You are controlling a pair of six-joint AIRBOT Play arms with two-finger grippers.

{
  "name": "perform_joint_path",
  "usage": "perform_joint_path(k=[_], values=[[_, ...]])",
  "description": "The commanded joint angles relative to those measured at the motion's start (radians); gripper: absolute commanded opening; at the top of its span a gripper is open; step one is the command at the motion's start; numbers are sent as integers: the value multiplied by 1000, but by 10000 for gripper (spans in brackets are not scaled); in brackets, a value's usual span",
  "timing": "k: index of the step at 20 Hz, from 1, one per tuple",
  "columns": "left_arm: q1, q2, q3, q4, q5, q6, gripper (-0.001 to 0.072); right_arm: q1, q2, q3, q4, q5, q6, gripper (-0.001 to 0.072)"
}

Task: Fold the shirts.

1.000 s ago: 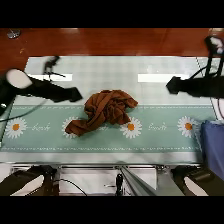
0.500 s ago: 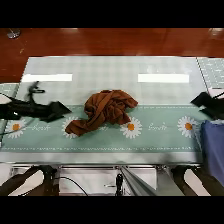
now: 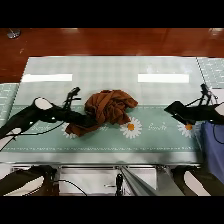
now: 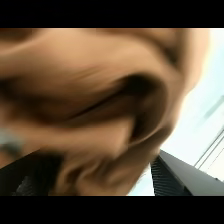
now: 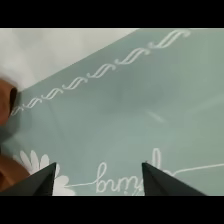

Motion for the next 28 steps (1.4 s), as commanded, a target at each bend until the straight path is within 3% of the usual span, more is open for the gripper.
perform_joint_path(k=[1, 2, 3, 4, 8, 13, 25, 26, 27, 28], values=[[-96, -57, 52, -3, 46, 15, 675, 98, -53, -7, 22, -39, 21, 632], [-97, -74, 63, -3, 46, 14, 522, 126, -74, -7, 35, -43, 21, 632], [-91, -85, 72, -2, 46, 15, 91, 156, -97, -7, 48, -53, 21, 632], [-78, -89, 82, -3, 47, 14, 36, 185, -114, -7, 56, -62, 21, 632], [9, -87, 138, -3, -14, 7, 36, 285, -180, -7, 136, -110, 3, 632], [93, -87, 164, -4, -78, -2, 36, 389, -334, 51, 369, -161, -156, 631], [96, -87, 165, -8, -84, -23, 36, 581, -603, 319, 425, -104, -187, 613], [98, -87, 166, -31, -79, -44, 36, 594, -612, 325, 431, -103, -188, 595], [101, -87, 175, -55, -79, -45, 36, 603, -615, 325, 426, -105, -190, 437], [104, -87, 191, -62, -80, -46, 36, 603, -615, 325, 426, -100, -190, 218]])
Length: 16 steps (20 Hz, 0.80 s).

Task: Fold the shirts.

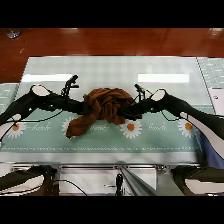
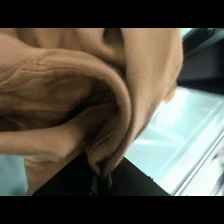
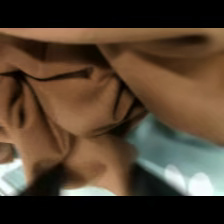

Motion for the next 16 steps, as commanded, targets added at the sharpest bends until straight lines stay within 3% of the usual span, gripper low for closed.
perform_joint_path(k=[1, 5, 8, 14, 16], values=[[6, 0, 41, -37, -6, -19, 36, 23, -20, 27, 13, 22, -25, 20], [43, 1, 201, -38, -101, -24, 36, -43, 15, 187, -99, 159, -29, 21], [95, 7, 415, -41, -142, -121, 36, -137, 98, 441, -212, 226, 46, 20], [154, 15, 1068, -82, -140, -228, 36, -244, 190, 1152, -363, 408, 107, 20], [190, 29, 1263, -73, -140, -284, 35, -244, 269, 1252, -398, 424, 104, 20]])
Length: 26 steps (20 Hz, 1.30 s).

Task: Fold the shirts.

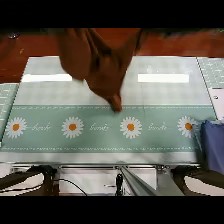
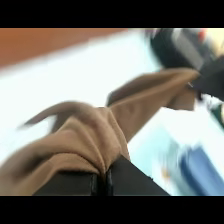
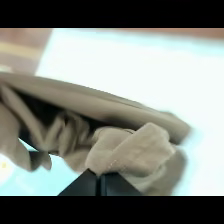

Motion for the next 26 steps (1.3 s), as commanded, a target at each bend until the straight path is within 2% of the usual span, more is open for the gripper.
perform_joint_path(k=[1, 4, 7, 12, 13, 15, 17, 20, 21, 24, 26], values=[[65, 34, 332, 12, 2, -106, 35, -21, 136, 225, -114, 77, 8, 20], [159, 169, 311, 121, -5, -171, 36, -21, 311, 225, -247, 154, 6, 20], [241, 329, 215, 203, -36, -188, 36, -21, 448, 225, -333, 203, 14, 20], [261, 459, 203, 205, -256, -189, 36, -21, 551, 225, -357, 322, 32, 21], [261, 462, 197, 205, -319, -214, 36, -21, 553, 221, -358, 356, 34, 21], [259, 470, 120, 205, -438, -270, 36, -21, 573, 130, -370, 380, 46, 20], [247, 495, -58, 205, -465, -274, 36, -21, 610, -43, -415, 373, 70, 21], [165, 505, -449, 206, -452, -241, 36, -21, 640, -316, -465, 266, 111, 20], [127, 497, -587, 206, -411, -234, 36, -21, 636, -401, -473, 212, 122, 20], [-5, 409, -906, 205, -129, -182, 35, -21, 565, -589, -502, 48, 166, 19], [-65, 274, -941, 204, 21, -140, 35, -21, 441, -616, -516, -21, 185, 19]])
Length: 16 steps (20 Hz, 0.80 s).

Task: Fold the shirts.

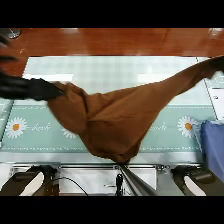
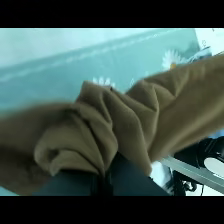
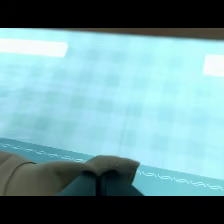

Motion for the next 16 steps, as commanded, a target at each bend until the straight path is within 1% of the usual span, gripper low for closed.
perform_joint_path(k=[1, 3, 4, 6, 7, 8, 9, 10, 11, 12, 14, 15, 16], values=[[-108, -194, -152, -4, 276, 87, 35, 0, -173, -111, -26, -191, 45, 19], [-114, -335, -89, -4, 364, 103, 36, -19, -313, -87, 14, -274, 70, 19], [-110, -394, -51, -4, 388, 103, 35, -44, -380, -64, 72, -295, 72, 19], [-99, -500, 27, -4, 405, 103, 37, -108, -504, -24, 237, -328, 64, 20], [-96, -537, 58, -4, 404, 103, 61, -134, -547, -12, 314, -334, 45, 20], [-96, -565, 84, -5, 394, 103, 233, -157, -584, -7, 383, -336, 31, 22], [-100, -587, 111, -3, 350, 103, 659, -174, -607, -7, 424, -336, 30, 35], [-97, -603, 142, 23, 315, 108, 701, -190, -624, -7, 442, -335, 32, 221], [-88, -615, 187, 80, 288, 97, 701, -202, -631, -7, 446, -328, 34, 478], [-69, -620, 238, 140, 259, 70, 701, -221, -631, -6, 445, -308, 22, 633], [-2, -618, 349, 268, 204, -37, 701, -289, -619, 19, 432, -181, -16, 630], [39, -618, 396, 312, 179, -80, 701, -332, -601, 21, 399, -106, -41, 630], [85, -616, 426, 336, 165, -114, 700, -364, -581, 21, 322, -33, -48, 630]])
